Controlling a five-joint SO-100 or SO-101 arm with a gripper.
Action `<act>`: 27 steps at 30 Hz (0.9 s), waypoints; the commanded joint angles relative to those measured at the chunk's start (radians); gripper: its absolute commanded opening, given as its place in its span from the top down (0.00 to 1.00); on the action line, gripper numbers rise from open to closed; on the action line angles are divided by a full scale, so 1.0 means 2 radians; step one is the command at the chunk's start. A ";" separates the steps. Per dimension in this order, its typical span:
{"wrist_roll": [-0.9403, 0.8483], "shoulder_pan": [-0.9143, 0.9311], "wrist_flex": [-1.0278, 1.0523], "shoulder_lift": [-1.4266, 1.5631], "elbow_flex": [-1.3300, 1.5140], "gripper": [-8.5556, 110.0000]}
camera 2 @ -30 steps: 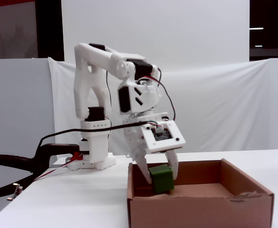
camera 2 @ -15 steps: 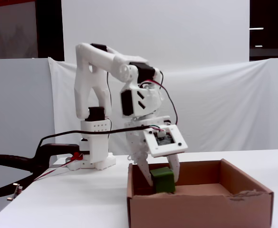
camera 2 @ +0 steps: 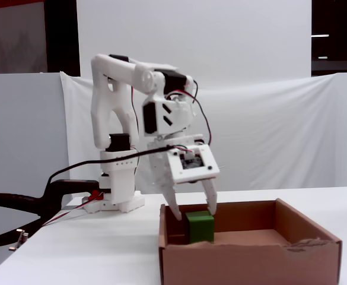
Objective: Grasp a green cube and put it in a box.
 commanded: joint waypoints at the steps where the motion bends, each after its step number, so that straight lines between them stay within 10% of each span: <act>1: 0.002 0.035 0.037 0.077 -0.044 0.75; 27: 0.002 0.358 0.078 0.604 0.351 0.75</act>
